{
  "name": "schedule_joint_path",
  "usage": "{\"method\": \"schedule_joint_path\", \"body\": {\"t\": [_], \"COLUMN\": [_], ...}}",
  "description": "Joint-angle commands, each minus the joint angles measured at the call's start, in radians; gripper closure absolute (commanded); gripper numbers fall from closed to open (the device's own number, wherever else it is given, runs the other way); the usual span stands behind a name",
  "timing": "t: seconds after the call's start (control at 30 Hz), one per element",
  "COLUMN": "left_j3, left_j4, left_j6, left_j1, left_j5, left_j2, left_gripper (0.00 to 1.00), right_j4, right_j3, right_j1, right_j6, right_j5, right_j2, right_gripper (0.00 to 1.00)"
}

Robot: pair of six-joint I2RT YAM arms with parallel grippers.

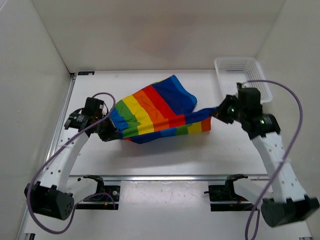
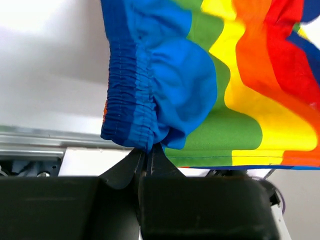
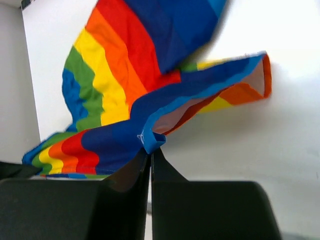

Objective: Fold and stack the shorts
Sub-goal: Fold the shorts

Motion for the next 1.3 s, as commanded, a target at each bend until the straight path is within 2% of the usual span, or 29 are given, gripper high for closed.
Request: {"method": "schedule_joint_path", "body": {"t": [0.0,0.13,0.23,0.3,0.47,0.57,0.7,0.77,0.87,0.97,1.1,1.2,1.23,1.27], "left_j3": [-0.092,-0.139,-0.14,-0.127,0.001,0.066,0.133,0.146,0.131,0.11,0.075,0.121,0.153,0.193], "left_j4": [-0.109,-0.159,-0.178,-0.202,-0.221,-0.221,-0.201,-0.19,-0.19,-0.155,-0.046,0.052,0.073,0.09], "left_j6": [-0.005,-0.047,-0.073,-0.082,-0.116,-0.127,-0.127,-0.136,-0.145,-0.145,-0.111,-0.064,-0.048,-0.033], "left_j1": [-0.013,-0.043,-0.052,-0.052,-0.052,-0.041,-0.041,-0.031,-0.006,0.046,0.127,0.21,0.239,0.264], "left_j5": [-0.106,-0.097,-0.097,-0.106,-0.166,-0.201,-0.225,-0.238,-0.249,-0.236,-0.21,-0.219,-0.21,-0.21], "left_j2": [-0.103,-0.202,-0.283,-0.311,-0.291,-0.227,-0.133,-0.104,-0.066,-0.039,0.037,0.184,0.288,0.343], "left_gripper": [0.9,0.9,0.9,0.9,0.9,0.9,0.9,0.9,0.9,0.9,0.9,0.9,0.9,0.9], "right_j4": [-0.073,-0.199,-0.263,-0.273,-0.218,-0.109,-0.003,0.058,0.12,0.131,0.131,0.131,0.131,0.131], "right_j3": [-0.103,-0.194,-0.203,-0.17,-0.02,0.063,0.165,0.23,0.348,0.474,0.794,1.02,1.195,1.276], "right_j1": [-0.038,-0.029,-0.029,-0.029,-0.029,-0.029,-0.029,-0.029,-0.029,0.011,0.034,0.034,0.034,0.034], "right_j6": [-0.007,0.038,0.05,0.041,-0.021,-0.067,-0.116,-0.139,-0.165,-0.197,-0.234,-0.243,-0.232,-0.217], "right_j5": [0.152,0.143,0.143,0.166,0.204,0.204,0.155,0.099,0.045,0.031,0.008,-0.062,-0.108,-0.124], "right_j2": [-0.193,-0.432,-0.505,-0.505,-0.357,-0.242,-0.004,0.079,0.296,0.441,0.775,1.05,1.119,1.247], "right_gripper": [1.0,1.0,1.0,1.0,1.0,1.0,1.0,1.0,1.0,1.0,1.0,1.0,1.0,0.92]}}
